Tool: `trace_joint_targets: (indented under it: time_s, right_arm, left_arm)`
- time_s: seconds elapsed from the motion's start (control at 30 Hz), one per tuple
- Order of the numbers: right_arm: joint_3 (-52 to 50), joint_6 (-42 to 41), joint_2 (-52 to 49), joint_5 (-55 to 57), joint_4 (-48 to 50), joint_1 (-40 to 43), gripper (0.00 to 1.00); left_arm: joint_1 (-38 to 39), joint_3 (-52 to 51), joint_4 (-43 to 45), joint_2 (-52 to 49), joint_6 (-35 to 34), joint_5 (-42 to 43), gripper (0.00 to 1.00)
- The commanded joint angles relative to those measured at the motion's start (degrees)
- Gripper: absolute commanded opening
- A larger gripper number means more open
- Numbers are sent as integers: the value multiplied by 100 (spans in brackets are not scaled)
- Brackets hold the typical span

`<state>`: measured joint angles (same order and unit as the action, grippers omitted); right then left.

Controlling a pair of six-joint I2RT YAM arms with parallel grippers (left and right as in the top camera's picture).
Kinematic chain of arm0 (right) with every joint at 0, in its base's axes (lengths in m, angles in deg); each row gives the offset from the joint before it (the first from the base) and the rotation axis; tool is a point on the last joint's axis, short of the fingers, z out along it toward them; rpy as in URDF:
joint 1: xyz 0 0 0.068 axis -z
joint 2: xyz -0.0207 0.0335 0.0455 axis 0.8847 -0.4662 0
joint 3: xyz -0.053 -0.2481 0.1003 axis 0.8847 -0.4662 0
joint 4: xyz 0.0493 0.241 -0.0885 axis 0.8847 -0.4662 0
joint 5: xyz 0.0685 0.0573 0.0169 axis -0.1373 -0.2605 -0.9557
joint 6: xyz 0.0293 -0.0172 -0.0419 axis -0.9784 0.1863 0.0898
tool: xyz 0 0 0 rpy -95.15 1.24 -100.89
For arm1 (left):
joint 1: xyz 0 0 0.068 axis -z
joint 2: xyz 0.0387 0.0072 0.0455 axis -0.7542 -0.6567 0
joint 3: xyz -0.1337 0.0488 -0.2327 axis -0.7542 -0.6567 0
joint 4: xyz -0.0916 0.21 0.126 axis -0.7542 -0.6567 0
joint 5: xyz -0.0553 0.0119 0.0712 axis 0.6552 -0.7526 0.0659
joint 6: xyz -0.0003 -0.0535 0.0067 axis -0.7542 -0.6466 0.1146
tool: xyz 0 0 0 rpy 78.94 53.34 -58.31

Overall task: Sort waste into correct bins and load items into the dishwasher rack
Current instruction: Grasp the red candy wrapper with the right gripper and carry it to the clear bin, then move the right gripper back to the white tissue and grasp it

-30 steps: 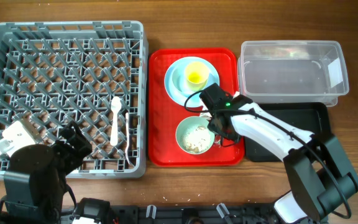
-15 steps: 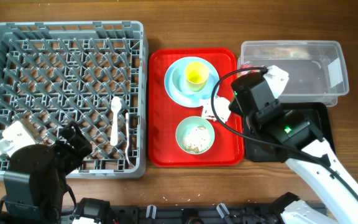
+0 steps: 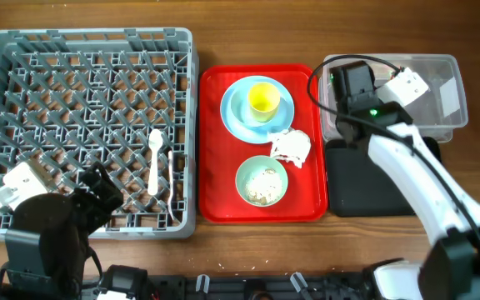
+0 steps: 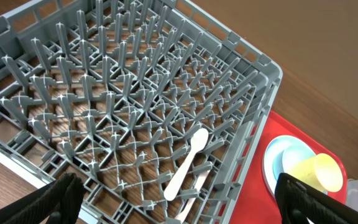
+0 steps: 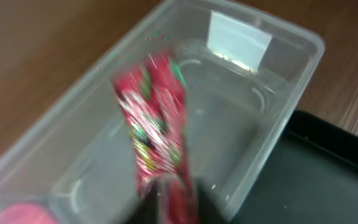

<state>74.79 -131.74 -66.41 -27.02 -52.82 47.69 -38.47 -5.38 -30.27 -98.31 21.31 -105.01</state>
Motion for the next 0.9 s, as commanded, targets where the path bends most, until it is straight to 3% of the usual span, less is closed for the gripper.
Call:
trace_joint_targets:
  time_s: [0.0, 0.1, 0.17, 0.27, 0.37, 0.4, 0.43, 0.57, 0.7, 0.87]
  right_arm:
    - [50, 487, -240, -87, 46, 282, 100]
    - [66, 1547, 76, -236, 44, 271, 100]
    - [70, 2352, 422, -901, 44, 210, 100]
    - [70, 3141, 1058, -2872, 2, 136, 100]
    - [63, 3204, 1486, -5268, -157, 94, 99]
    - [52, 3202, 1532, -5928, -177, 42, 93]
    - [42, 3145, 1526, -6636, -195, -146, 80]
    - [35, 2538, 1294, -5775, -472, -1078, 73]
    - [26, 1508, 885, -3432, -1113, -2251, 73]
    - [26, 1392, 92, -2472, -1110, -2723, 74]
  left_arm:
    - [-26, 24, 22, 13, -52, -98, 100]
    - [-26, 24, 22, 13, -55, -98, 100]
    - [-26, 24, 22, 13, -52, -98, 100]
    - [-26, 24, 22, 13, -52, -98, 100]
    - [-26, 24, 22, 13, -52, -98, 100]
    - [-26, 24, 22, 13, -55, -98, 100]
    - [-26, 24, 22, 13, -55, -98, 100]
    - [-26, 24, 22, 13, -52, -98, 100]
    - [-26, 24, 22, 13, -52, -98, 100]
    - [-26, 24, 22, 13, -55, -98, 100]
